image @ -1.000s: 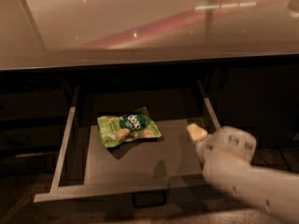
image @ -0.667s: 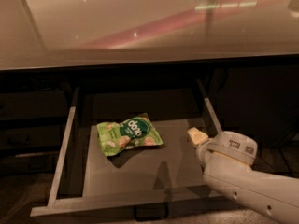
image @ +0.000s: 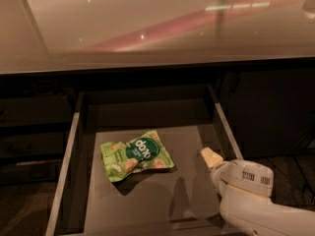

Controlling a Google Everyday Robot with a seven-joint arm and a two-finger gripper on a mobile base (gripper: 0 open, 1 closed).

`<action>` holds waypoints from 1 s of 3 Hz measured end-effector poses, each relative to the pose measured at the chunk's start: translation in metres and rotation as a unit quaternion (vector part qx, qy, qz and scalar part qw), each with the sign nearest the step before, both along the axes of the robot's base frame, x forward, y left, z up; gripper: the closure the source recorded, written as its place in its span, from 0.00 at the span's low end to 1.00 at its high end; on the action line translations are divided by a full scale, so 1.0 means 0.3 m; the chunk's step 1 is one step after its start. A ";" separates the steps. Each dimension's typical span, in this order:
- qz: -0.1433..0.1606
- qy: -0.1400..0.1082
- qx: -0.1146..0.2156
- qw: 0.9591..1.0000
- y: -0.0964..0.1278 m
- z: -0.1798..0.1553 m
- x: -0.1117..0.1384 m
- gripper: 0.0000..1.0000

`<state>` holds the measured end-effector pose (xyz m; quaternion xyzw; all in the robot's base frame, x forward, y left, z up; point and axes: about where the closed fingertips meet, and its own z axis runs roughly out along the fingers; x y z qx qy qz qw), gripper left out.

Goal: Open top drawer

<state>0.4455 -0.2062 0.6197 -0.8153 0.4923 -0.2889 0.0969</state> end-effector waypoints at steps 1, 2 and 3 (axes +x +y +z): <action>0.011 0.010 0.023 1.000 0.007 -0.003 0.009 0.00; 0.016 -0.021 0.089 0.996 -0.005 0.086 0.069 0.00; 0.067 -0.050 0.150 0.985 0.121 0.131 0.095 0.00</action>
Offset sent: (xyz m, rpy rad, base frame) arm 0.0106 0.0280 0.1079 0.5252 0.0208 0.3044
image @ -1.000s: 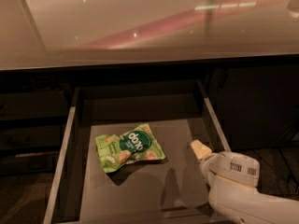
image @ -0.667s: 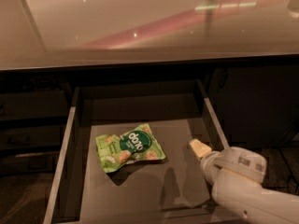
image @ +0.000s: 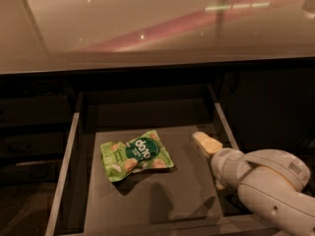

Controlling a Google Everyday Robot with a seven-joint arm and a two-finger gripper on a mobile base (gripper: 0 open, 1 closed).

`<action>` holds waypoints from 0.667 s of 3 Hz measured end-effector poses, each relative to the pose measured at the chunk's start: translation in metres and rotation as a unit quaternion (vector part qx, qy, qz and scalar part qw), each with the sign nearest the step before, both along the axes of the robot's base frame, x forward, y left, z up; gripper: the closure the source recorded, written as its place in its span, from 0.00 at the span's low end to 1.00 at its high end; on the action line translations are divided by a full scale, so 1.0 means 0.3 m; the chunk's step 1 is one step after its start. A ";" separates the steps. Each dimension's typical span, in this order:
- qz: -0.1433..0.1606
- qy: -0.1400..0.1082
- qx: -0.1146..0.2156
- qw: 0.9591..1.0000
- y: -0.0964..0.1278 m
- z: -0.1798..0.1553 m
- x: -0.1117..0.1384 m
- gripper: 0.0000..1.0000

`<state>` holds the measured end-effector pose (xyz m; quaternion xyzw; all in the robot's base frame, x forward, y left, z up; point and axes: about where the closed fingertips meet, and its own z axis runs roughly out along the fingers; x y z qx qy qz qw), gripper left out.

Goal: Open top drawer

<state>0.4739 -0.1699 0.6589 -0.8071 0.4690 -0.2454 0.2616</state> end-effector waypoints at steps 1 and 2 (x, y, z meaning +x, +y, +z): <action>0.009 -0.014 0.013 1.000 0.021 0.031 0.011 0.00; 0.009 -0.013 0.012 1.000 0.018 0.030 0.009 0.00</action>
Offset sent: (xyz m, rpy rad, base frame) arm 0.0038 0.0079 0.0095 0.0302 -0.0307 0.0216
